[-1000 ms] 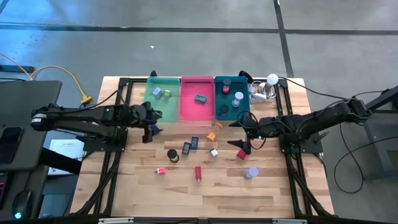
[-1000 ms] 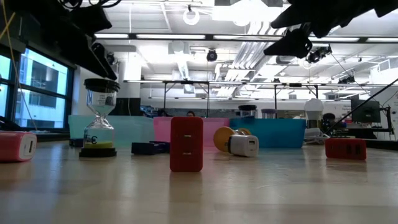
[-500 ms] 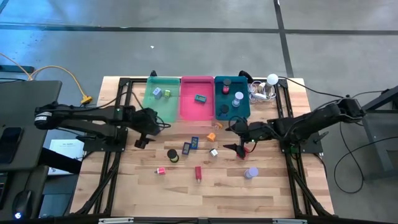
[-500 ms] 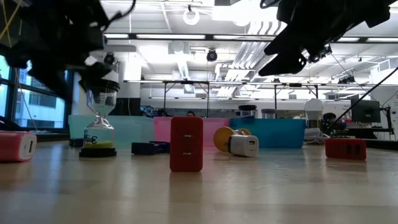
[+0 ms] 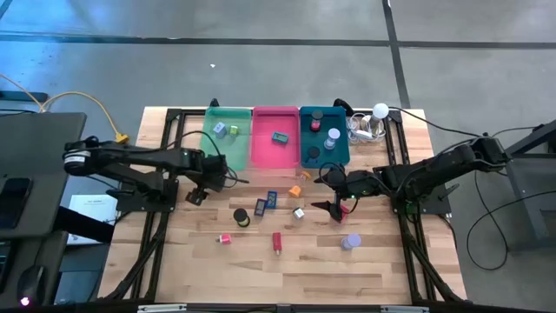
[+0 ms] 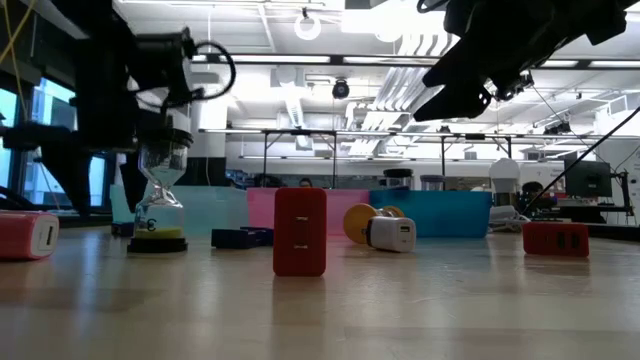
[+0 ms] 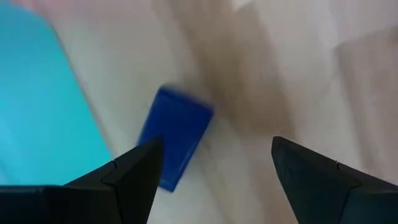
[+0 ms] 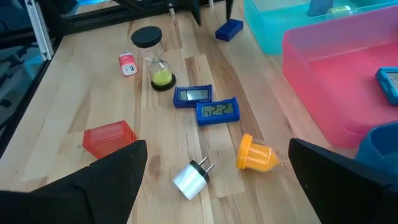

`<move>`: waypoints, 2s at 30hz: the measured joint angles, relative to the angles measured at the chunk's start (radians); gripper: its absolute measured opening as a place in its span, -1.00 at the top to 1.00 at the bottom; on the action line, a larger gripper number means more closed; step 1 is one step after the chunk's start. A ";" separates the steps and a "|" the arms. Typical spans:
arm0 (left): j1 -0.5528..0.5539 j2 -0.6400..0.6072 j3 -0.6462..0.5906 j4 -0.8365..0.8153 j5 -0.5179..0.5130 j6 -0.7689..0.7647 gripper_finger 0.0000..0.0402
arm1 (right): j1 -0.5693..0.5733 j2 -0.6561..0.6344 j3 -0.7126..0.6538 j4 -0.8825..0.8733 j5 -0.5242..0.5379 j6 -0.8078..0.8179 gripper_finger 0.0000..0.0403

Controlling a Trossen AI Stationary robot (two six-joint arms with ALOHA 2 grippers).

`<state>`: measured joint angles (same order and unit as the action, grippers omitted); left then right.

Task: Pick & Place Office items
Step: Put the left dark blue digital clock into the pink bin

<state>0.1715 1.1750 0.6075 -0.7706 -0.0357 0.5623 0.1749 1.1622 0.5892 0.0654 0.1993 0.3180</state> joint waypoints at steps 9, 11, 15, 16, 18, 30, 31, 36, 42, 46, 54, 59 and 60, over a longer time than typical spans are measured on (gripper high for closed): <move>0.002 0.047 0.000 0.067 -0.054 0.080 -0.44 | 0.000 0.000 0.000 0.000 0.000 0.000 -0.89; 0.004 0.047 0.000 0.073 -0.054 0.113 -0.44 | 0.000 0.000 0.000 0.000 0.000 0.000 -0.89; 0.026 0.054 0.000 0.085 -0.055 0.141 -0.44 | 0.000 0.000 0.000 0.003 0.000 0.000 -0.89; 0.034 0.056 0.000 0.083 -0.054 0.141 -0.44 | 0.000 0.000 0.000 0.003 0.000 0.000 -0.89; 0.046 0.068 0.000 0.092 -0.045 0.141 -0.44 | 0.000 0.000 0.000 0.003 0.000 0.000 -0.89; 0.062 0.191 0.004 0.095 -0.006 0.161 -0.44 | 0.000 0.000 0.000 0.018 0.000 0.000 -0.89; 0.062 0.192 0.004 0.093 -0.003 0.165 -0.44 | 0.000 0.000 0.000 0.018 0.000 0.000 -0.89; 0.069 0.192 0.003 0.093 0.004 0.148 -0.36 | 0.000 0.000 0.000 0.018 0.000 -0.001 -0.89; 0.085 0.193 0.002 0.094 0.020 0.128 -0.01 | 0.000 0.000 0.000 0.021 0.000 0.000 -0.89; 0.087 0.193 0.002 0.092 0.027 0.099 0.28 | 0.000 0.000 0.000 0.021 0.000 0.014 -0.89; 0.065 0.169 0.030 0.058 0.005 0.088 0.28 | 0.000 0.000 0.000 0.021 0.000 0.019 -0.89; 0.055 0.156 0.074 -0.016 0.015 0.082 0.24 | 0.000 0.000 0.000 0.021 0.000 0.019 -0.89; 0.055 0.156 0.079 -0.025 0.019 0.077 0.24 | 0.000 0.000 0.000 0.021 0.000 0.019 -0.89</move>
<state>0.2260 1.3308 0.6863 -0.7957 -0.0171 0.6396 0.1747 1.1618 0.5892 0.0866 0.1992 0.3367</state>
